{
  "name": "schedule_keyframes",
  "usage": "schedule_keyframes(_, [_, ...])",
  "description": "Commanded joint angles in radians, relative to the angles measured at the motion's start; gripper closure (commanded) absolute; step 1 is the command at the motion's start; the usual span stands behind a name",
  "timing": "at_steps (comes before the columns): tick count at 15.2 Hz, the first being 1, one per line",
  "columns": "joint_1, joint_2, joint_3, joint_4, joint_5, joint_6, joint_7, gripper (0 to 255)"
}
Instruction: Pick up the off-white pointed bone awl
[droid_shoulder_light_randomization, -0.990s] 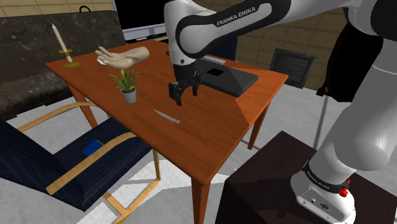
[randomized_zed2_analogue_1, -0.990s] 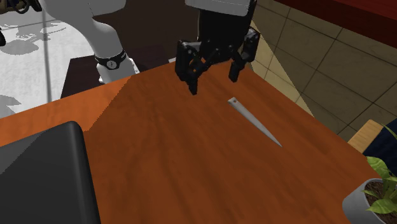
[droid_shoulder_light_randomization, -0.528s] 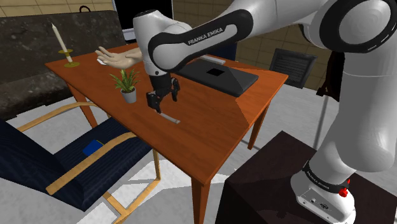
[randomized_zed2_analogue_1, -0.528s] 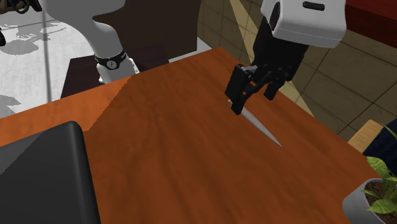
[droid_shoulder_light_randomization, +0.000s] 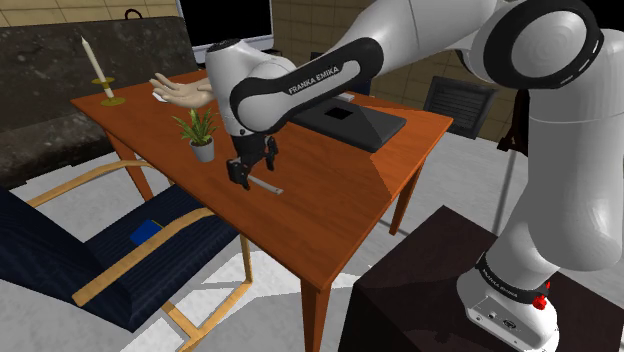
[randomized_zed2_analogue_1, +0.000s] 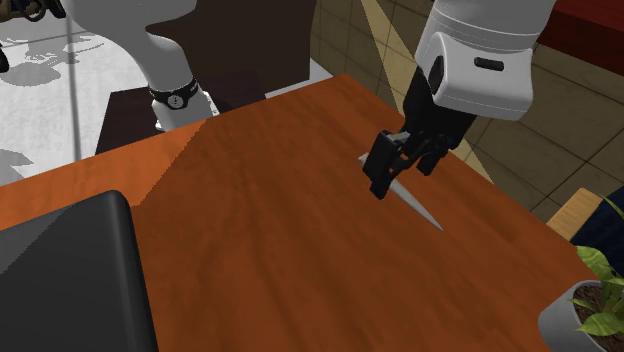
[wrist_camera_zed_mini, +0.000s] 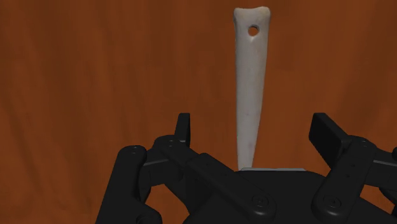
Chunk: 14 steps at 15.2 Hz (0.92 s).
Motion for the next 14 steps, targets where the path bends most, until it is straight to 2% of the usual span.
schedule_keyframes(1, [0.001,0.01,-0.002,-0.003,-0.004,0.013,0.003,0])
schedule_keyframes(2, [0.001,0.01,-0.002,-0.003,-0.004,0.013,0.003,0])
schedule_keyframes(3, [0.001,0.01,-0.002,-0.004,-0.004,0.013,0.003,255])
schedule_keyframes(11, [-0.003,0.003,-0.002,-0.017,-0.002,0.02,0.0,255])
schedule_keyframes(14, [0.0,0.001,0.001,0.011,0.0,-0.009,-0.002,255])
